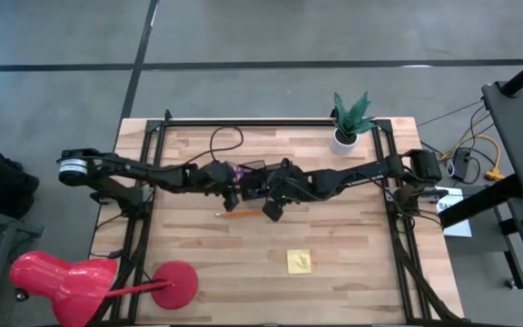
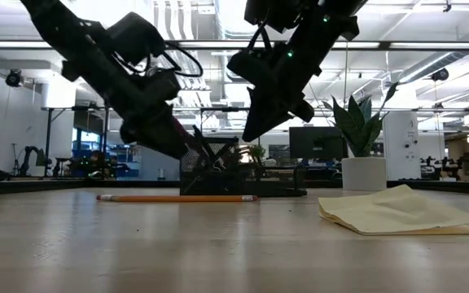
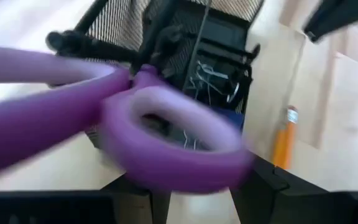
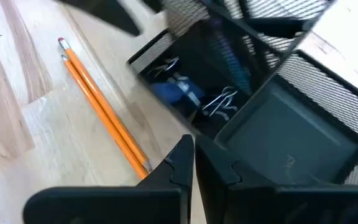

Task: Pick and place office supplies into organizer
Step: Adjust the black desk organizer, then put the top orange pencil into the black desk organizer

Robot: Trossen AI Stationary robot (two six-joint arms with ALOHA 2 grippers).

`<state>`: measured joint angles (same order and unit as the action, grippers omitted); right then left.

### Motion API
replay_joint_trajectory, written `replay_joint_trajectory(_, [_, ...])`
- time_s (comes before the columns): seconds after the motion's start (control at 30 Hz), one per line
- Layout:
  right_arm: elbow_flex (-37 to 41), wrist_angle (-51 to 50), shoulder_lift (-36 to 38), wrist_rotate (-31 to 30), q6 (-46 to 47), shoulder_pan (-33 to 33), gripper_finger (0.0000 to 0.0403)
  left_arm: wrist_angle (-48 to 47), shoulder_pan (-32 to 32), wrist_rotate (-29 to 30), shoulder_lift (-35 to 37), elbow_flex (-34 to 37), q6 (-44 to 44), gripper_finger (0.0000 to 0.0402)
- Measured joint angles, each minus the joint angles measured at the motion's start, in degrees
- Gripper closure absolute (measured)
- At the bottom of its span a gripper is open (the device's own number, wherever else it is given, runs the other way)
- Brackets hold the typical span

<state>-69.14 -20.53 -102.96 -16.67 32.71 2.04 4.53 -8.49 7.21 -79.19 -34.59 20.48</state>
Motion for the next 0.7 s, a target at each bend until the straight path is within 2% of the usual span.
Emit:
replay_joint_trajectory(0.1, [0.0,-0.15,0.02,0.0,-0.38,-0.07,0.0394,2.97,-2.26,0.26,-0.48,-0.01,-5.69,0.0276])
replay_joint_trajectory(0.17, [0.0,-0.34,0.04,0.06,-0.53,-0.15,0.0394,2.32,-3.3,0.1,-0.28,-0.32,-6.42,0.0276])
replay_joint_trajectory(0.23, [0.0,-0.4,0.04,1.58,-1.24,-0.27,0.0394,-1.86,-3.7,-2.14,1.23,-0.33,-6.28,0.0276])
replay_joint_trajectory(0.47, [0.02,-0.45,0.09,14.98,-11.32,0.0,0.0394,-19.73,-0.33,-11.36,10.97,1.72,-5.96,0.0276])
replay_joint_trajectory(0.7, [0.18,-0.51,0.09,15.19,-11.28,-0.62,0.0394,-22.73,2.76,-18.63,17.95,7.7,-2.08,0.0278])
